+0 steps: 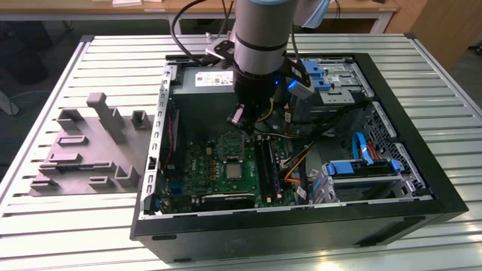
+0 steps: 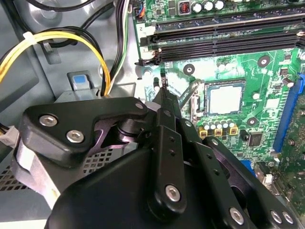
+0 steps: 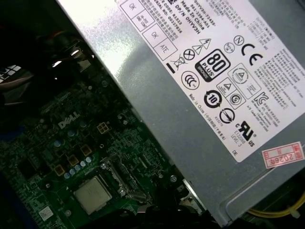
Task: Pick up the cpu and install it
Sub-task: 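Close the cpu cover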
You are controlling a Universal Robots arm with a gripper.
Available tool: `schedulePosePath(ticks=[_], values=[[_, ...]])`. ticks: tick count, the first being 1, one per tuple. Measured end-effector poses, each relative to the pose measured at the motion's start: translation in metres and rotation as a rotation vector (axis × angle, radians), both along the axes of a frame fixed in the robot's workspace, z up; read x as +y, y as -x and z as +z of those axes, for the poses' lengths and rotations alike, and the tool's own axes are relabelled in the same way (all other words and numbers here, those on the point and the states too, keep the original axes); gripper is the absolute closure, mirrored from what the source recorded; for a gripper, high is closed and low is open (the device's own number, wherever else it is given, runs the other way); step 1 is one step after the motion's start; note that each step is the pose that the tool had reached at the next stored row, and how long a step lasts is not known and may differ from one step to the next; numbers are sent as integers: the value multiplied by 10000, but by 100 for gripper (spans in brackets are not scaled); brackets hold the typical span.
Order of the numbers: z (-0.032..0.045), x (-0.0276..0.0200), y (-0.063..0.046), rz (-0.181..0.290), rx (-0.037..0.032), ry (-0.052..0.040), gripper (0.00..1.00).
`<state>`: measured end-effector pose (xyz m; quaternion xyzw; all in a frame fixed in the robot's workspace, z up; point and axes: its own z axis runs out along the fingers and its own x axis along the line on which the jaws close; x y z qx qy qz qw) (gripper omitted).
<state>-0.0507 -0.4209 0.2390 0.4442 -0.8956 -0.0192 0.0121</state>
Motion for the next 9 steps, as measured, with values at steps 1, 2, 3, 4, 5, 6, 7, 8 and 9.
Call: schedulePosePath(ticks=[1, 2, 3, 4, 5, 6, 7, 8, 9], values=[[2, 0, 0, 16, 3, 0, 89], [5, 0, 0, 31, 5, 0, 89], [8, 0, 0, 49, 8, 1, 89], [12, 0, 0, 79, 14, 1, 89], [14, 0, 0, 93, 16, 0, 89], [17, 0, 0, 106, 18, 1, 89], [19, 0, 0, 117, 20, 0, 89], [22, 0, 0, 129, 23, 1, 89], [25, 0, 0, 139, 25, 0, 89]])
